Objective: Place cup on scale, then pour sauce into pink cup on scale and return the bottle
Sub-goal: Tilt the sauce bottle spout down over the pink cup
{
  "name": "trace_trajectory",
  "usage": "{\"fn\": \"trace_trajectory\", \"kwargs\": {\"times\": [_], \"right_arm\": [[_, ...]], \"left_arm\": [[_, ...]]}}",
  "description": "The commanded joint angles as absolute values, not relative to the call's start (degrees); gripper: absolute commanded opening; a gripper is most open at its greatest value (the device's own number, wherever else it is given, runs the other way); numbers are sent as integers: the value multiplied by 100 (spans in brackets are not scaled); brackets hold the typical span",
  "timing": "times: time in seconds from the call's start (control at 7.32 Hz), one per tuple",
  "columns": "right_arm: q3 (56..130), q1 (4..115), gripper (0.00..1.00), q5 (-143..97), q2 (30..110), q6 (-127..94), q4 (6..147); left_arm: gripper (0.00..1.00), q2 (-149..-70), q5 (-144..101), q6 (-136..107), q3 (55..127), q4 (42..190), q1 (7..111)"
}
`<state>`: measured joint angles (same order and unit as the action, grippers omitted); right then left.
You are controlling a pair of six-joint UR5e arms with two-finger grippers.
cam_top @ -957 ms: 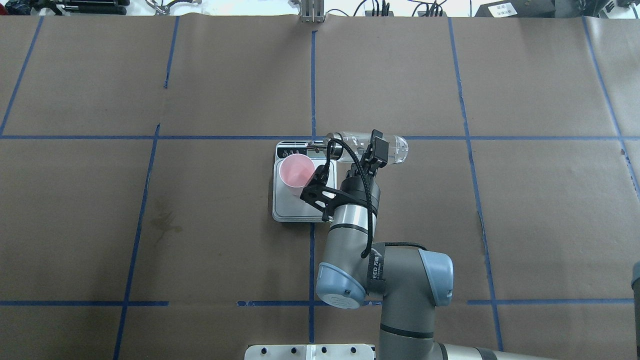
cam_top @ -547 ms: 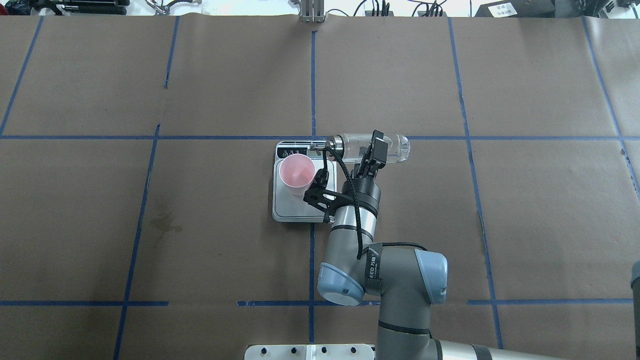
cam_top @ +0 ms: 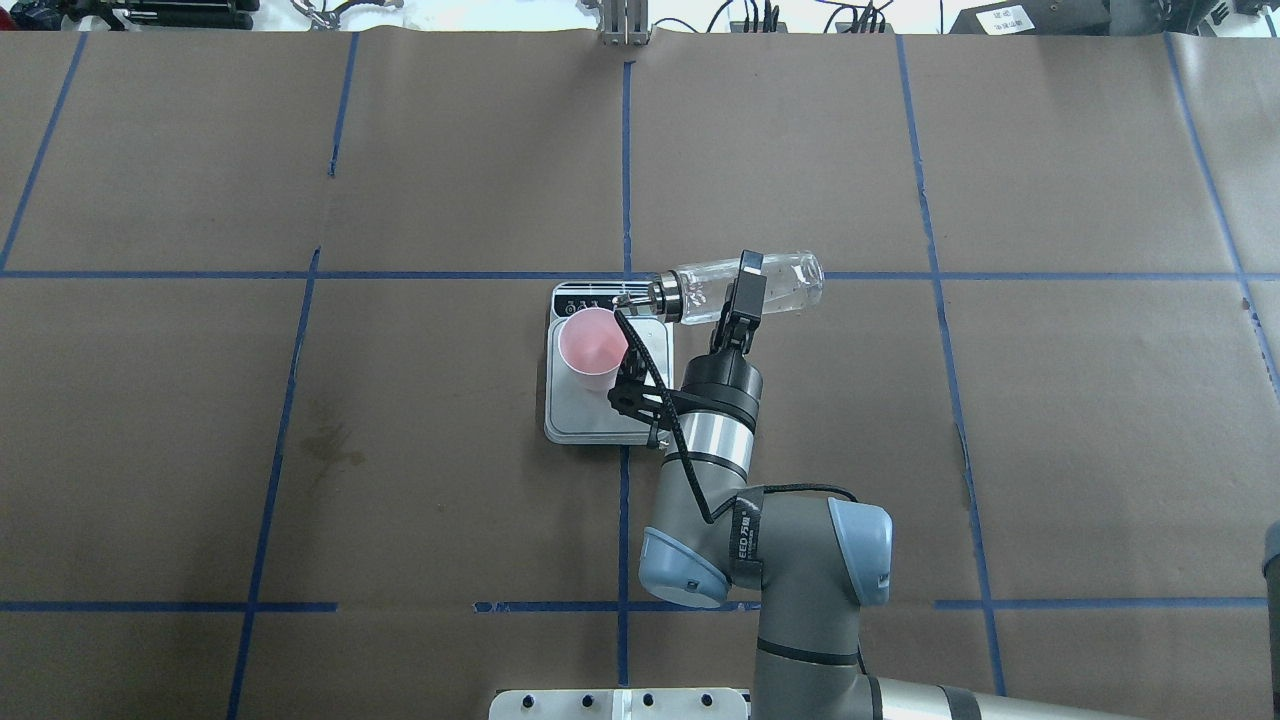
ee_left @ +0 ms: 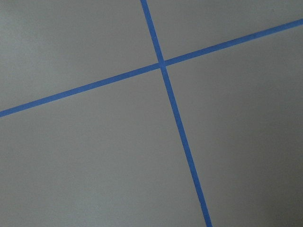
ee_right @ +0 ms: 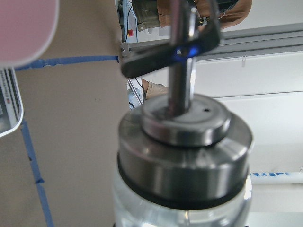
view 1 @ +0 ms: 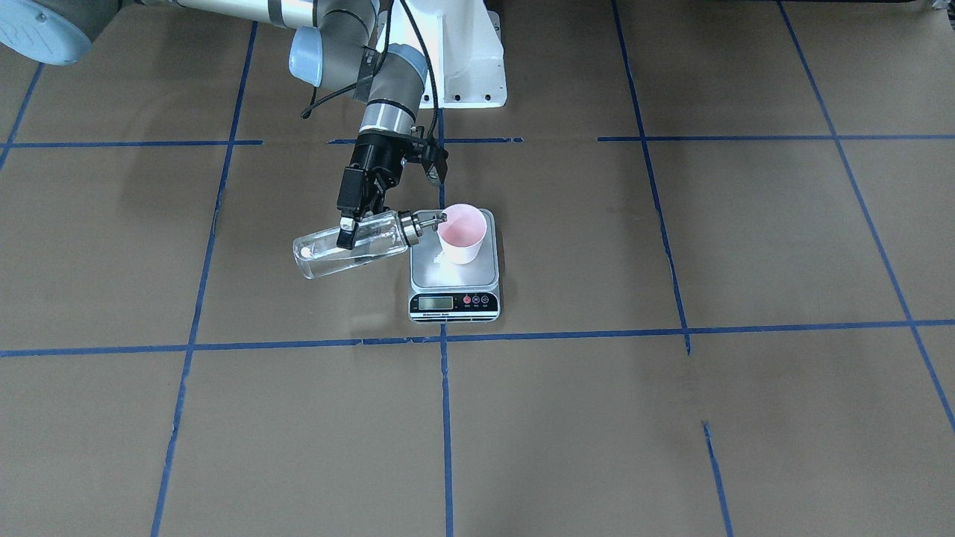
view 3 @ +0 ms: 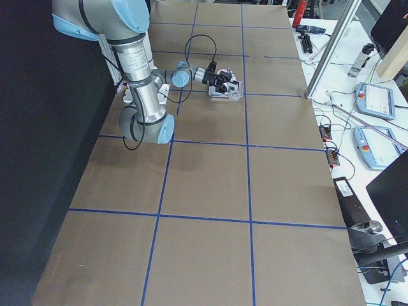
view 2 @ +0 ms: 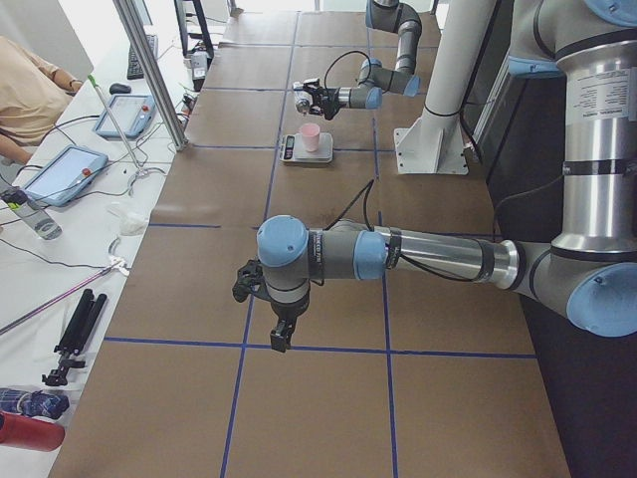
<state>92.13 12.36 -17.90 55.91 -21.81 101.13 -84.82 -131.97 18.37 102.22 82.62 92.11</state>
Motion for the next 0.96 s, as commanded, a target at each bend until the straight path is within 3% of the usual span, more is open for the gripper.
{"fn": "trace_trajectory", "kwargs": {"times": [0.0, 0.82], "right_arm": [[9089, 1239, 0, -1426, 5616, -1865, 10116], [9070, 1239, 0, -853, 5713, -1336, 10116]], "left_arm": [[100, -8481, -13201, 1837, 10222, 8262, 9211], [100, -8481, -13201, 1837, 10222, 8262, 9211]]}}
